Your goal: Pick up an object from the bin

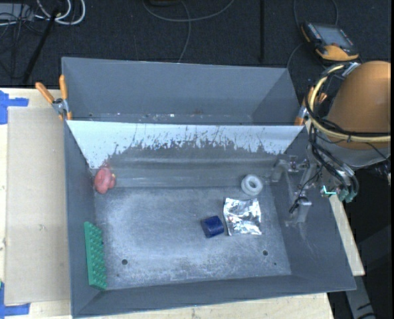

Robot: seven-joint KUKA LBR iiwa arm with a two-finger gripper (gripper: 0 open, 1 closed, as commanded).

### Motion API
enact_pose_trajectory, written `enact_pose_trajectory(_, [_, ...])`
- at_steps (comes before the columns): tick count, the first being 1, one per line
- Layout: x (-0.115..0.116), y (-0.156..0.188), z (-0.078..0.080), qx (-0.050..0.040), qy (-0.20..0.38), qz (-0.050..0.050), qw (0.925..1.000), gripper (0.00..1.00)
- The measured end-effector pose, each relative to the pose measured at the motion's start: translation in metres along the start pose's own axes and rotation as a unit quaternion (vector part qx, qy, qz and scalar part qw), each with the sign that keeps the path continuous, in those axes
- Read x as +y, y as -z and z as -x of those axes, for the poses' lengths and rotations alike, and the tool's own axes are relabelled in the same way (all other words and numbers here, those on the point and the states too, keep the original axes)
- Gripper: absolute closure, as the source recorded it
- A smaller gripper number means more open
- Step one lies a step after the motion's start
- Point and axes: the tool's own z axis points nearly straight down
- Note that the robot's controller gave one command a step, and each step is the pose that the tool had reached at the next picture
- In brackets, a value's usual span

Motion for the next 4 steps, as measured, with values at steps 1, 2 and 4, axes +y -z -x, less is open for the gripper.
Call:
enact_pose_trajectory(1, [0.014,-0.158,0.017,-0.0007,0.079,0.000,0.9969,0.00])
enact_pose_trajectory(2, [0.051,-0.155,0.016,-0.0028,-0.048,0.001,0.9988,0.00])
enact_pose_trajectory(4, [0.071,-0.040,0.019,-0.0086,-0.033,0.000,0.9994,1.00])
